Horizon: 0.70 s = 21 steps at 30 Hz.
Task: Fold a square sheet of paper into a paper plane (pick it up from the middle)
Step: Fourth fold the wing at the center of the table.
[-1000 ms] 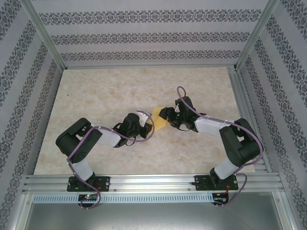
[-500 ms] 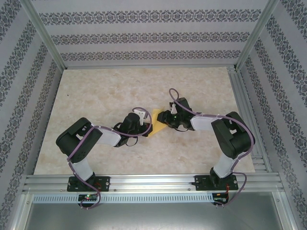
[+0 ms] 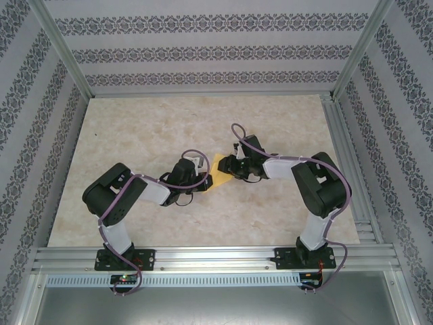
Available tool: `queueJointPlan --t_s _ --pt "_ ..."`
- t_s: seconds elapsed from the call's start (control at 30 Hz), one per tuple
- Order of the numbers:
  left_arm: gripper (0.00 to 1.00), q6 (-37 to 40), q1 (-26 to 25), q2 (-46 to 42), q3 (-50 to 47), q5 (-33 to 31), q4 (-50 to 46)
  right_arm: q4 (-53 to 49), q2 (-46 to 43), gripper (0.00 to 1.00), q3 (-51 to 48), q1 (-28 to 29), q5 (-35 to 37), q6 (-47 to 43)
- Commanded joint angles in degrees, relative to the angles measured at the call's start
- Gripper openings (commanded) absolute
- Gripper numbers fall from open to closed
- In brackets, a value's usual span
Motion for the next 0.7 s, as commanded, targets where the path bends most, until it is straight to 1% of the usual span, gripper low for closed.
queueJointPlan --t_s 0.0,0.23,0.3,0.43,0.6,0.67 --pt "0.07 -1.8 1.0 0.4 0.4 1.4 0.6 -1.1 1.3 0.45 2.0 0.8 1.4 -1.8" --pt "0.09 -2.0 1.5 0.2 0.9 3.4 0.1 -4.8 2.3 0.51 3.3 1.0 3.9 -2.4" --pt "0.10 -1.9 1.7 0.0 1.1 3.8 -0.1 -6.0 2.6 0.51 3.5 1.0 5.2 -2.3" --pt "0.15 -0.5 2.0 -1.2 0.8 3.7 -1.2 -10.2 3.8 0.51 4.7 1.3 8.4 -2.0" --pt "0.25 3.5 1.9 -3.8 0.1 2.9 -2.6 -14.7 5.3 0.51 6.1 1.7 12.5 -0.5" --pt "0.26 5.3 2.0 -4.6 -0.1 2.5 -3.7 -15.9 6.1 0.51 6.6 2.0 13.4 0.2"
